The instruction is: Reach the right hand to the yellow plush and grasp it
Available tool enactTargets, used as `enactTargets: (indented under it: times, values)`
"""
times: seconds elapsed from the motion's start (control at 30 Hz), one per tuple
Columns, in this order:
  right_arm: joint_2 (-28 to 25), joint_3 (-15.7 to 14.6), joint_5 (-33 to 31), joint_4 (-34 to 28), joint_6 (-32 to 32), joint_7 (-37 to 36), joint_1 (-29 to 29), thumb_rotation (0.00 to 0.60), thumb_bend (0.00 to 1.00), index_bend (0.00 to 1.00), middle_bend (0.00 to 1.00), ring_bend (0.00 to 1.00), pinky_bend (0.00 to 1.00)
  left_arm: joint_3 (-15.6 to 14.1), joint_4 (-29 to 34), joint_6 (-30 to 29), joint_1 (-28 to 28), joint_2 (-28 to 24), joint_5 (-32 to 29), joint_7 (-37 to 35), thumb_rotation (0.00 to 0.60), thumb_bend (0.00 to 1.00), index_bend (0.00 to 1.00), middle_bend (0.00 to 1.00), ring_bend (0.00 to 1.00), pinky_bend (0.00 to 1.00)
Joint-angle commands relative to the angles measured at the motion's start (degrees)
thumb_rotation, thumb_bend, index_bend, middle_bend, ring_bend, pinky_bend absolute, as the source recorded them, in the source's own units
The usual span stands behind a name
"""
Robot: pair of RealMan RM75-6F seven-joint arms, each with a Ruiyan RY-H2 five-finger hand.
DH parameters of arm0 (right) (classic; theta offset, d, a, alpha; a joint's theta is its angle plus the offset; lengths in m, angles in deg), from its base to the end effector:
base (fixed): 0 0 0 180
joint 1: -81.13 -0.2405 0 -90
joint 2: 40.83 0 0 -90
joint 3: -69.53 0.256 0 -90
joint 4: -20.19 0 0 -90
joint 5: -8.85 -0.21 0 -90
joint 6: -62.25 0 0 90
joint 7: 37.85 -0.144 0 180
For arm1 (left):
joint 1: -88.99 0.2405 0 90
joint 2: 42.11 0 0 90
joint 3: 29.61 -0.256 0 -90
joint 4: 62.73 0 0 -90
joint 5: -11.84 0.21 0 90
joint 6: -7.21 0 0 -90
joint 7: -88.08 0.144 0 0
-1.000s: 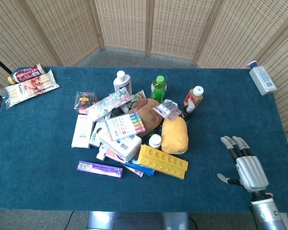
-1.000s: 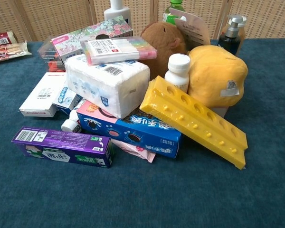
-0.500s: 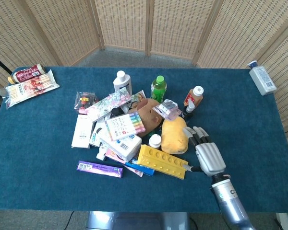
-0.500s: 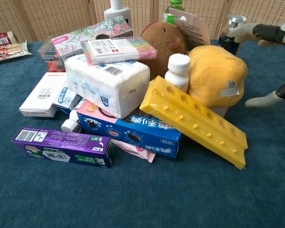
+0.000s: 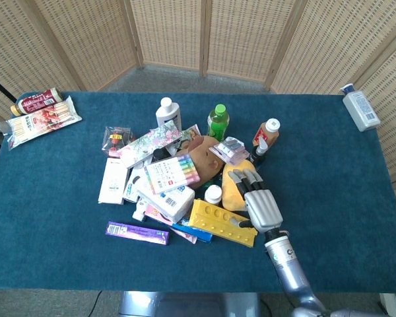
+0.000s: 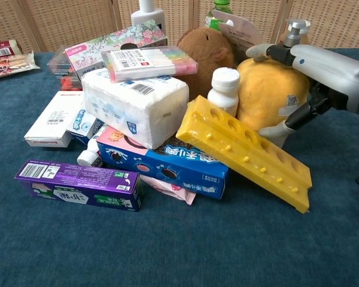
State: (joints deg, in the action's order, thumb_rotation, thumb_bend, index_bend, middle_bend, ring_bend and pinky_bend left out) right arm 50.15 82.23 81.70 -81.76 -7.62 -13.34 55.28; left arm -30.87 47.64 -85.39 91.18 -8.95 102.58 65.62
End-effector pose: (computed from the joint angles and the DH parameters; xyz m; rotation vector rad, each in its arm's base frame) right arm -0.1335 -0.2688 0.0090 1.6049 -1.0698 1.1819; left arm -0.2672 0.1295 0.2884 -1.2892 -1.0273 -1.0192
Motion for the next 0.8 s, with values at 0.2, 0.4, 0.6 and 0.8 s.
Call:
enactTargets:
  times: [0.2,0.4,0.6,0.8]
  values:
    - [6.71,-0.37,7.82,11.1,-8.37,-7.27,0.5,0.6,0.0,0.52,0.7,0.5,0.75,-0.06,0.01,0.06,0.03,-0.06,0.14,-0.12,0.6,0.0,0.0,0.0,0.0,0.0]
    - [5.72,-0.91,9.43,12.25,-10.62,-9.56,1.67,0.6,0.06,0.57,0.75,0.55,0.82,-0.14,0.14,0.37,-0.05,0.04,0.26,0.21,0.6,0.0,0.0,0.0,0.0,0.0]
    - [1.71,-0.59,12.2,9.12,-13.63,-9.9,2.85,0.6,0.07,0.57,0.75,0.55,0.82,-0.21,0.4,0.31,0.04,0.11,0.38,0.65,0.6,0.0,0.0,0.0,0.0,0.0]
    - [-4.7,2.13,14.2,1.68,-16.41,-8.21,3.55,0.6,0.07,0.57,0.75,0.55,0.82,-0.28,0.5,0.51,-0.04,0.17,0.59,0.72,0.6,0.0,0.0,0.0,0.0,0.0]
